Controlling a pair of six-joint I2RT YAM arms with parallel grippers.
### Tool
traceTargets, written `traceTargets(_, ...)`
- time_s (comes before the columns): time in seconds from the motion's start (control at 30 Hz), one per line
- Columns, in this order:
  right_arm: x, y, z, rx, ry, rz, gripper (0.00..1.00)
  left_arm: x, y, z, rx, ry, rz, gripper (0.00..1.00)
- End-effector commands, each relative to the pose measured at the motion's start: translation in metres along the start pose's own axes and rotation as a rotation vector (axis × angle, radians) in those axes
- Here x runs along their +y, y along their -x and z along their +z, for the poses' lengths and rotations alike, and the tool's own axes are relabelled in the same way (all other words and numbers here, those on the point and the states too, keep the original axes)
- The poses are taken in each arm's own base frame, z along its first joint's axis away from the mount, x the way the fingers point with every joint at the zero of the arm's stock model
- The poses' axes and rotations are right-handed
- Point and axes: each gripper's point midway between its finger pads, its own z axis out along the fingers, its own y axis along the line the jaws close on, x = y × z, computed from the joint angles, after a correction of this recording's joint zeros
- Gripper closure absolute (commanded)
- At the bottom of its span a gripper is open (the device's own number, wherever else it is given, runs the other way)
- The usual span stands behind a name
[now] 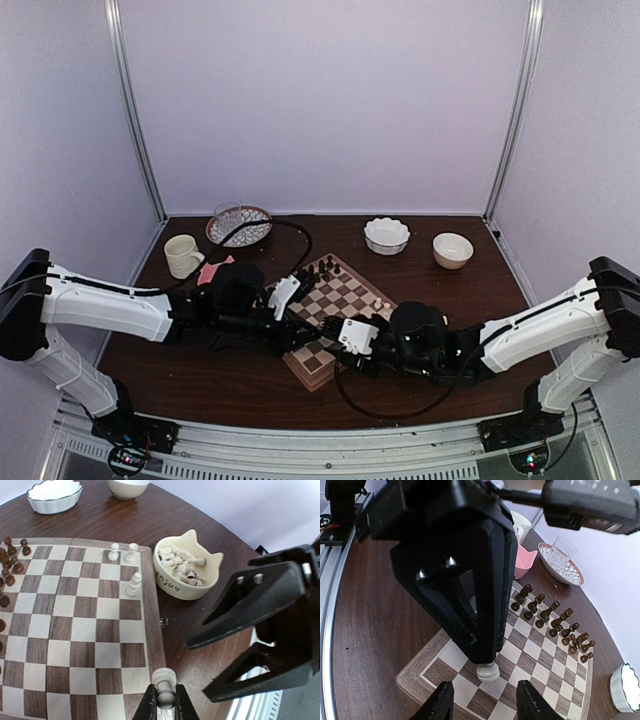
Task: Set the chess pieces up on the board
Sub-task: Pass from the right arm to the left, then place the pawn on b2.
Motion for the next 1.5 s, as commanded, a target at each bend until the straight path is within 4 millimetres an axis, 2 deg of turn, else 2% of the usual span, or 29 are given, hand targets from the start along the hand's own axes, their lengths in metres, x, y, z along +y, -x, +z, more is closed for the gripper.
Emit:
traceTargets(0.0,-0.008,0.012,-0.012,-0.052,-0.017,-0.004,0.5,0.031,-0.001,0.006,0.056,0.182,0.008,1.0)
traceTargets(0.2,-0.021,0.014,-0.025,-0.076,-0.082,-0.003,0.43,0.051,-0.017,0.02,0.203,0.289,-0.003,1.0)
traceTargets(0.43,-0.036,0.011,-0.034,-0.09,-0.169,0.022,0.39,0.056,-0.031,0.033,0.319,0.315,-0.011,0.99)
traceTargets(0.7,-0.035,0.009,-0.03,-0.086,-0.169,0.035,0.39,0.061,-0.04,0.04,0.38,0.331,-0.018,0.97)
traceTargets(0.77,-0.035,0.009,-0.03,-0.085,-0.169,0.039,0.39,0.061,-0.041,0.042,0.384,0.331,-0.02,0.93)
traceTargets(0.83,-0.035,0.009,-0.029,-0.086,-0.169,0.043,0.39,0.058,-0.041,0.042,0.383,0.32,-0.022,0.8)
traceTargets(0.9,-0.035,0.009,-0.029,-0.086,-0.166,0.048,0.38,0.054,-0.038,0.042,0.364,0.298,-0.023,0.72)
traceTargets(1.03,-0.037,0.011,-0.029,-0.085,-0.165,0.074,0.38,0.048,-0.029,0.037,0.307,0.269,-0.022,0.57)
traceTargets(1.23,-0.047,0.019,-0.031,-0.07,-0.193,0.175,0.38,0.046,-0.014,0.019,0.179,0.257,-0.03,0.52)
traceTargets(1.33,-0.06,0.019,-0.028,-0.005,-0.253,0.255,0.4,0.057,-0.005,0.004,0.115,0.318,-0.049,0.53)
traceTargets(1.47,-0.055,0.016,-0.017,0.103,-0.218,0.27,0.4,0.086,0.004,-0.024,0.013,0.465,-0.103,0.54)
